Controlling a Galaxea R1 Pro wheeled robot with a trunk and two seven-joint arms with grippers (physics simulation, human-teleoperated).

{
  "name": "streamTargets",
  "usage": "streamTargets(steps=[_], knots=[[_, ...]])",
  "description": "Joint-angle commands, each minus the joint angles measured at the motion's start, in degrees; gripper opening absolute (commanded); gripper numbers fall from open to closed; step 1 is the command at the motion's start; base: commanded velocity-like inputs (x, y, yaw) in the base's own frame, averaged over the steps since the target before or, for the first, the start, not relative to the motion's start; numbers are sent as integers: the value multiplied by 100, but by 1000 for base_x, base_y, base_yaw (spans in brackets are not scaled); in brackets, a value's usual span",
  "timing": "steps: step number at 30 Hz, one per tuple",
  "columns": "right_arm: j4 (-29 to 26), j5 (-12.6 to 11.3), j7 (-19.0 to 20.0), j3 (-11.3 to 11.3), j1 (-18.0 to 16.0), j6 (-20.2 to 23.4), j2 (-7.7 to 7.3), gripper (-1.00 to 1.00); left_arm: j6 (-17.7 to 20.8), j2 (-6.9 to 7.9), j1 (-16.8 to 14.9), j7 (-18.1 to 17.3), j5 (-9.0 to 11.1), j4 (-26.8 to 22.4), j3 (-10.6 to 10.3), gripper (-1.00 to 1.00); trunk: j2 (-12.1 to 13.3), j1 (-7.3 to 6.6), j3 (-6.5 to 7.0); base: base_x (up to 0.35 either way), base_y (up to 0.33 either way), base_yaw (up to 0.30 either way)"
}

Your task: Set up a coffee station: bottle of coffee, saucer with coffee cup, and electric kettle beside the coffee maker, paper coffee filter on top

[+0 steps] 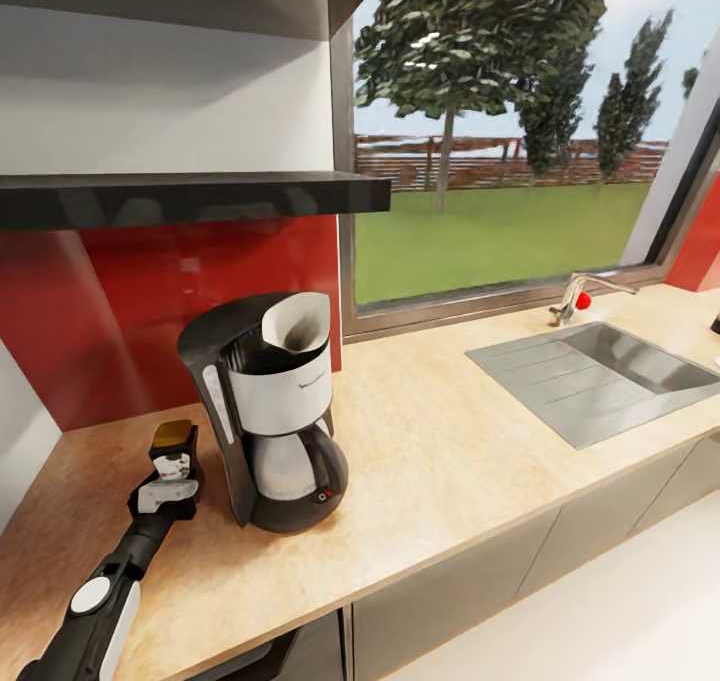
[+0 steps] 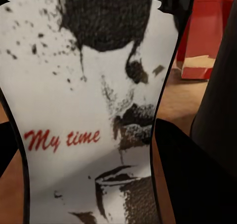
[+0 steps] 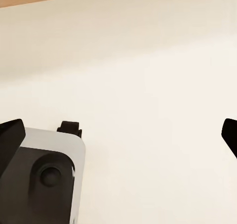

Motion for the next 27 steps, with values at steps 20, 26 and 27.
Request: streamTargets(steps=[20, 26, 27], knots=[[5, 49, -3, -45, -5, -16, 0, 100, -499, -11, 0, -22, -39, 474, 27, -100, -12, 3, -12, 53, 0, 0], [5, 48, -3, -44, -5, -16, 0, 100, -501, -20, 0, -22, -39, 475, 26, -100, -12, 3, -12, 20, 0, 0], [5, 48, -3, -45, -5, -16, 0, 100, -502, -20, 0, -19, -39, 475, 26, -100, -12, 3, -12, 2, 0, 0]])
